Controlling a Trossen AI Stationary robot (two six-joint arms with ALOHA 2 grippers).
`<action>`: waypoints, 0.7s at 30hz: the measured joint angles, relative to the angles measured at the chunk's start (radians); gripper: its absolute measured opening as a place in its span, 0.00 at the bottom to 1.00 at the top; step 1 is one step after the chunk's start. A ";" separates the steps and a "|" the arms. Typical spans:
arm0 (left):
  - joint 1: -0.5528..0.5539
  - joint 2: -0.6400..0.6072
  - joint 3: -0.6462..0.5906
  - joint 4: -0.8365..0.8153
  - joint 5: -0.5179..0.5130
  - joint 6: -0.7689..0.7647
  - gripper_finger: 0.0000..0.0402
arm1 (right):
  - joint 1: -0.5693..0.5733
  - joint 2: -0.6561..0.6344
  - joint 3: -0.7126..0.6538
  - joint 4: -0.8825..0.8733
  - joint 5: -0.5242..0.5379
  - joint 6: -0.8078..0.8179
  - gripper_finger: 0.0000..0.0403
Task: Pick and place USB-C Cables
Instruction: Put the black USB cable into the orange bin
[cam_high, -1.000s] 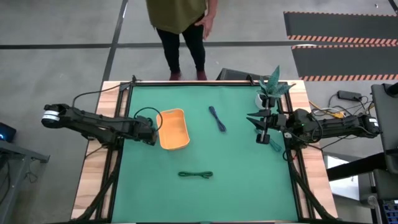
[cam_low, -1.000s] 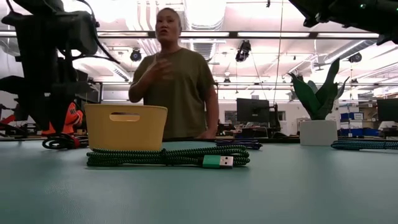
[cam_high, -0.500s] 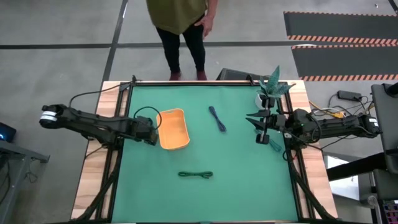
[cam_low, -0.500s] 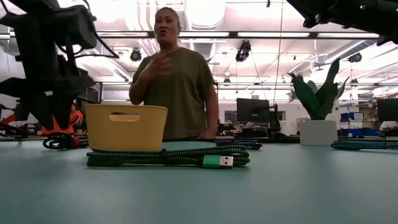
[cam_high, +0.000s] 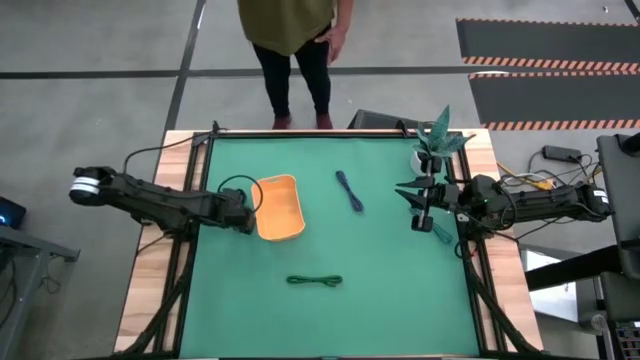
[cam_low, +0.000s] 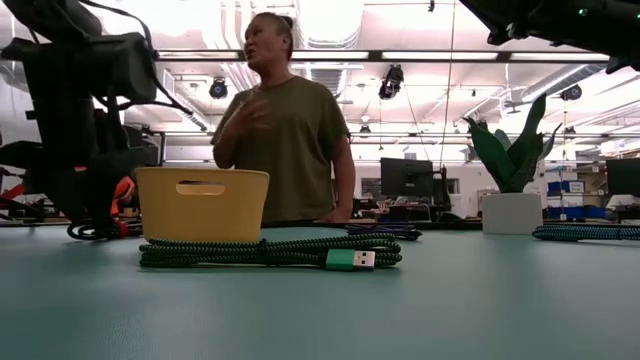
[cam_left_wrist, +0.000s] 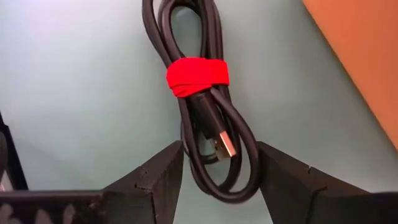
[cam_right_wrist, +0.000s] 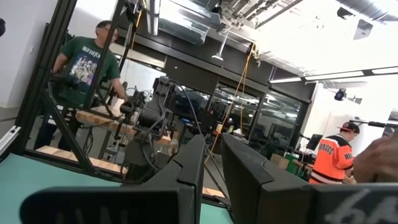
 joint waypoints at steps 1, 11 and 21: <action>0.000 0.006 0.000 0.000 -0.002 0.000 0.44 | 0.000 0.000 0.000 0.000 0.000 0.000 0.12; 0.000 0.077 -0.001 0.002 -0.006 -0.025 0.37 | 0.000 0.000 0.000 0.000 0.000 0.000 0.12; 0.000 0.078 0.000 0.002 -0.005 -0.027 0.18 | 0.000 0.000 0.000 -0.001 0.000 0.000 0.12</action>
